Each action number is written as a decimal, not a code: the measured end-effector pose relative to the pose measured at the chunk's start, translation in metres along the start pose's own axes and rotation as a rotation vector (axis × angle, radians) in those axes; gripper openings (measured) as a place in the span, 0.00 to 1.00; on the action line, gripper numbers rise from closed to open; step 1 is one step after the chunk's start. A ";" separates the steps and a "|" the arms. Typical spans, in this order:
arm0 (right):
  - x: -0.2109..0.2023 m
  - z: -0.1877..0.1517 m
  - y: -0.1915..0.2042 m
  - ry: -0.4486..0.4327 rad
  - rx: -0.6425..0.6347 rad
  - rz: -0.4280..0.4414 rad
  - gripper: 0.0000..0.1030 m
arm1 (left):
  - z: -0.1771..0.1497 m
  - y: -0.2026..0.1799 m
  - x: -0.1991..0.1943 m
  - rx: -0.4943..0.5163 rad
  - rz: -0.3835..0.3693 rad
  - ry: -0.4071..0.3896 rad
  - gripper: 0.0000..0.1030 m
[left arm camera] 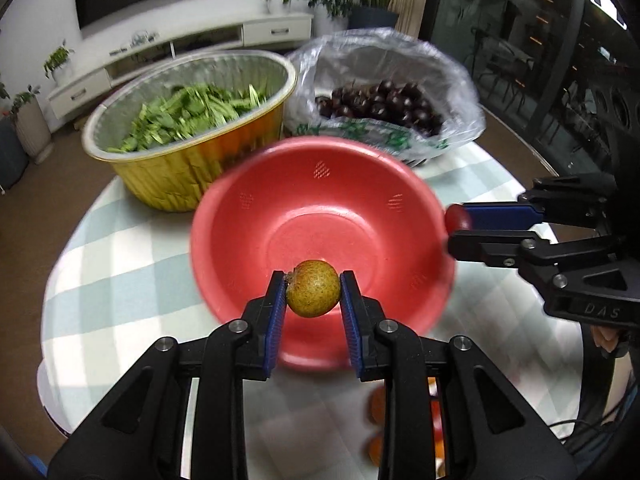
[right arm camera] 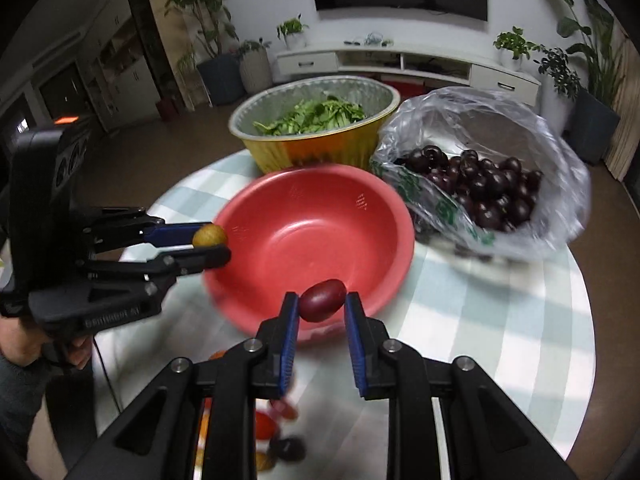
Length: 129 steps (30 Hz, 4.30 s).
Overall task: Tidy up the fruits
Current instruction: 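Carry both fruits over the red bowl and open both tools to drop them, then withdraw both open tools from the bowl back toward the fruit pile, then grasp an orange with the right tool while the left tool grasps a brown fruit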
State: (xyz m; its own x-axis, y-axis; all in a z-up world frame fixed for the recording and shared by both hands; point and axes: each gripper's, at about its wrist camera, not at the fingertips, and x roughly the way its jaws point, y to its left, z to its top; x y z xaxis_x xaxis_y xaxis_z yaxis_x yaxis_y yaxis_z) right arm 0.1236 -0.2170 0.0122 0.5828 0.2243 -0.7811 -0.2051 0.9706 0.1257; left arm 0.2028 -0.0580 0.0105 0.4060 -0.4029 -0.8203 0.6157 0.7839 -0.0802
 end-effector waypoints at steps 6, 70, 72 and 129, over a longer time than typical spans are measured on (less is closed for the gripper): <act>0.052 0.022 -0.006 0.087 -0.027 -0.008 0.25 | 0.004 0.002 0.037 0.000 0.002 0.050 0.24; -0.020 -0.165 0.056 0.099 0.011 0.126 0.50 | -0.183 -0.066 -0.071 -0.030 -0.035 -0.038 1.00; -0.020 -0.164 0.055 0.097 0.015 0.135 0.50 | -0.182 -0.070 -0.068 -0.008 -0.040 -0.019 1.00; -0.043 -0.165 0.028 0.049 0.100 0.163 0.37 | -0.175 -0.129 -0.025 0.164 -0.097 0.066 0.23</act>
State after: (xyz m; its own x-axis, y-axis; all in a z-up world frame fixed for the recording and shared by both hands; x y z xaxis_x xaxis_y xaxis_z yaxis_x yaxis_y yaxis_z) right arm -0.0373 -0.2139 -0.0517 0.5091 0.3768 -0.7739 -0.2131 0.9263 0.3108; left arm -0.0049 -0.0663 -0.0578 0.2975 -0.4370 -0.8488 0.7535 0.6534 -0.0723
